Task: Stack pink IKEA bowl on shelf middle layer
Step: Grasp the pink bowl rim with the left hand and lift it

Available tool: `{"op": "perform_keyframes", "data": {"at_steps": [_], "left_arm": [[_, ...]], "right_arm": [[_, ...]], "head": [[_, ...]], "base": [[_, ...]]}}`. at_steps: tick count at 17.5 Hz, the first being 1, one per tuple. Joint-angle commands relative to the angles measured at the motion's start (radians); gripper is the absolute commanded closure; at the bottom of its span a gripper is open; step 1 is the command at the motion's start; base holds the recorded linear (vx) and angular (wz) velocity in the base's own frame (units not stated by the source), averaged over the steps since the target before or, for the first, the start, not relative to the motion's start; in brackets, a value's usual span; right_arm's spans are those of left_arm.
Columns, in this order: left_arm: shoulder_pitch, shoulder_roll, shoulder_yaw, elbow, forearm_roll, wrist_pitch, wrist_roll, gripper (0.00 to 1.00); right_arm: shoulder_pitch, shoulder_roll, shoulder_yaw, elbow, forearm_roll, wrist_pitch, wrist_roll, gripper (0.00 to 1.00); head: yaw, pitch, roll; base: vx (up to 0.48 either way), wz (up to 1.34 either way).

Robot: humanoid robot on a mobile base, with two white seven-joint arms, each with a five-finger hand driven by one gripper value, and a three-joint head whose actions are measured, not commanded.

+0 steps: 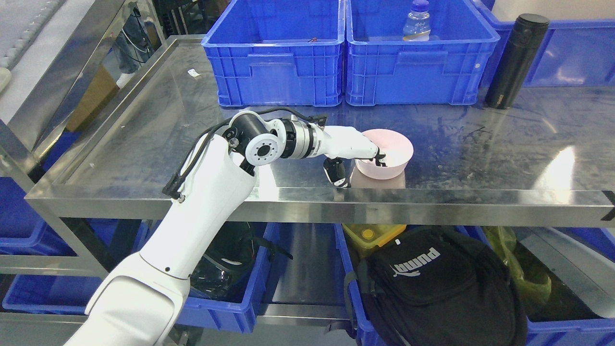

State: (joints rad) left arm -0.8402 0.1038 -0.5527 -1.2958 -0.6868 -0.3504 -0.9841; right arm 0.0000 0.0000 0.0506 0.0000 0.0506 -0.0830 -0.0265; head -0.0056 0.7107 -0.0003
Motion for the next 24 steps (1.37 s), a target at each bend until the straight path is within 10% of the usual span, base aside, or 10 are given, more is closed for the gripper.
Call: {"op": "perform_keyframes", "data": {"at_steps": [1,6,24], "left_arm": [[-0.002,-0.039,0.008,0.073,-0.01,-0.002,-0.002,0.58],[0.003,-0.062,0.135,0.082,-0.007,-0.089,-0.021,1.0],[0.114,-0.086,0.56,-0.178,0.305,-0.416,-0.085,1.0]], "right_arm": [[0.022,-0.017,0.0,-0.017,0.0,0.0,0.0,0.0],[0.022,-0.017,0.0,-0.017,0.0,0.0,0.0,0.0],[0.022,-0.017,0.0,-0.017,0.0,0.0,0.0,0.0]], "head": [[0.0,0.0,0.0],[0.0,0.0,0.0],[0.0,0.0,0.0]], "base": [[0.0,0.0],[0.0,0.0],[0.0,0.0]]}}
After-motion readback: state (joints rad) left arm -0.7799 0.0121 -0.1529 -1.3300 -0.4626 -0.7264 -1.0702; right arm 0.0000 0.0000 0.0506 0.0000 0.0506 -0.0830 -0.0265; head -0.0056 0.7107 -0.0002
